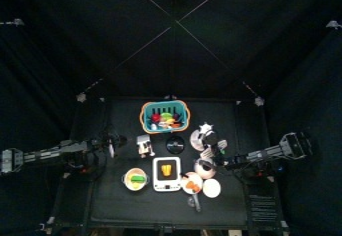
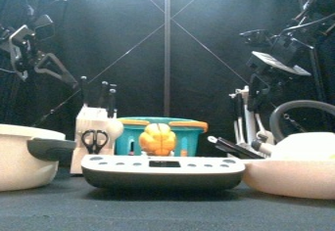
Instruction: Place spatula into basket
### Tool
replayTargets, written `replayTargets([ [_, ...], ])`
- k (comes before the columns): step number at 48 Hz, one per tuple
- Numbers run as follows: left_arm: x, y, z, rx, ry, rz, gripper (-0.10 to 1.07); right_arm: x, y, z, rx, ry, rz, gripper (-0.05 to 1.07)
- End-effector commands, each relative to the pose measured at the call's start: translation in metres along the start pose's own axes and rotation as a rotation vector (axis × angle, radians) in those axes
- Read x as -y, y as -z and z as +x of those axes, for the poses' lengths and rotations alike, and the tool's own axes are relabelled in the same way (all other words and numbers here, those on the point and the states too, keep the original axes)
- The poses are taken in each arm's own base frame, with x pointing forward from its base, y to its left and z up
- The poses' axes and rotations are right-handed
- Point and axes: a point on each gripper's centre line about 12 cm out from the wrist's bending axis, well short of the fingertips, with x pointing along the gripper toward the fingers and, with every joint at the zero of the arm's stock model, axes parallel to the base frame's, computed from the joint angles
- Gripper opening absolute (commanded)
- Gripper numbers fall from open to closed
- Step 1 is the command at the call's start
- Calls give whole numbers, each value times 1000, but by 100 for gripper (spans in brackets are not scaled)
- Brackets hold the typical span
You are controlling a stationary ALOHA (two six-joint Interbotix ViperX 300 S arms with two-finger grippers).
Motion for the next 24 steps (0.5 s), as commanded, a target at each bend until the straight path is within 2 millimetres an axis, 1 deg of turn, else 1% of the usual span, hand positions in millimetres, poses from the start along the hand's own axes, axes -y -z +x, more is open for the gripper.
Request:
replayTargets([
  [1,0,-6,1,14,-2,-4,37,-9,-11,-7,19,-38,20,57],
  [6,0,-6,1,14,-2,-4,37,-25,-28,-16,78,-121,15,57],
  [9,0,-6,1,14,-2,-4,37,-39,-46,-23,143,-195,5,57],
  [13,0,-6,1,14,-2,-4,37,-49,-66,-30,232,-249,-18,57],
  [14,0,-6,1,14,-2,-4,37,-52,-76,-32,283,-264,-32,57],
  [16,0,-6,1,16,-2,-4,37,-54,-104,-34,398,-276,-48,57],
  [17,0,-6,1,16,-2,-4,37,-54,-113,-34,432,-276,-53,57],
  [18,0,-6,1,16,-2,-4,37,-53,-125,-32,465,-263,-49,57],
  [19,0,-6,1,14,-2,-4,37,-54,-132,-28,477,-251,-49,57],
  [21,0,-5,1,14,-3,-5,36,-56,-147,-11,494,-212,-48,57],
  [24,-1,-5,1,13,-5,-5,37,-61,-161,18,501,-156,-64,58],
])
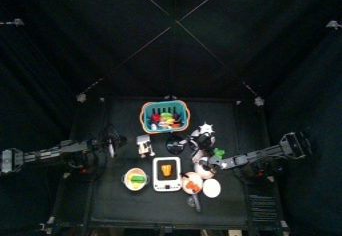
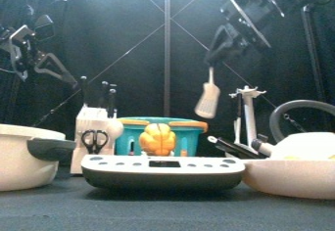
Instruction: Place spatula into basket
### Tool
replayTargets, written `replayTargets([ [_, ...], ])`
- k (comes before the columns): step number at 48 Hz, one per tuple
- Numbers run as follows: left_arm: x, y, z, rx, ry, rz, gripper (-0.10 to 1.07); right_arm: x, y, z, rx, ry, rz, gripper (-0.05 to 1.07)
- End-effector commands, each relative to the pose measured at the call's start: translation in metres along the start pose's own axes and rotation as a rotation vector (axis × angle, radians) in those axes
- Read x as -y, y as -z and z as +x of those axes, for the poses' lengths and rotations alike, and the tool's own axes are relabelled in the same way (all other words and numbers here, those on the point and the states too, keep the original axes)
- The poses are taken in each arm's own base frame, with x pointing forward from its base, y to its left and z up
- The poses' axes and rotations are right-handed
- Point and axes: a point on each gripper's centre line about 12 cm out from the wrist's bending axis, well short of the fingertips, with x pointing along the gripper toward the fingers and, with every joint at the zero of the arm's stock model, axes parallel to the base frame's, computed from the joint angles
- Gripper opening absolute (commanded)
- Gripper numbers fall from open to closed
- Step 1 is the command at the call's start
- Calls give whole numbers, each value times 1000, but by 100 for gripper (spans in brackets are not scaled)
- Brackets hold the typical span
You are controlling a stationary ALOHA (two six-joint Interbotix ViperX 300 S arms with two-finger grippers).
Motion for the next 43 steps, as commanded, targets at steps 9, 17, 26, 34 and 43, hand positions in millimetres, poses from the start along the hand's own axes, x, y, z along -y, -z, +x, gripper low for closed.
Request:
replayTargets([
  [9,-1,-5,0,13,-6,-1,37,10,10,109,-65,199,67,65],
  [17,-1,-3,0,7,-7,-1,37,8,31,128,-165,133,122,92],
  [26,-1,-4,0,9,-6,-1,37,38,-9,82,-60,156,122,92],
  [34,-1,-2,0,6,-8,-1,36,40,-16,23,-33,94,121,92],
  [43,-1,-5,0,12,-8,-3,36,9,12,-54,-167,-31,218,92],
])
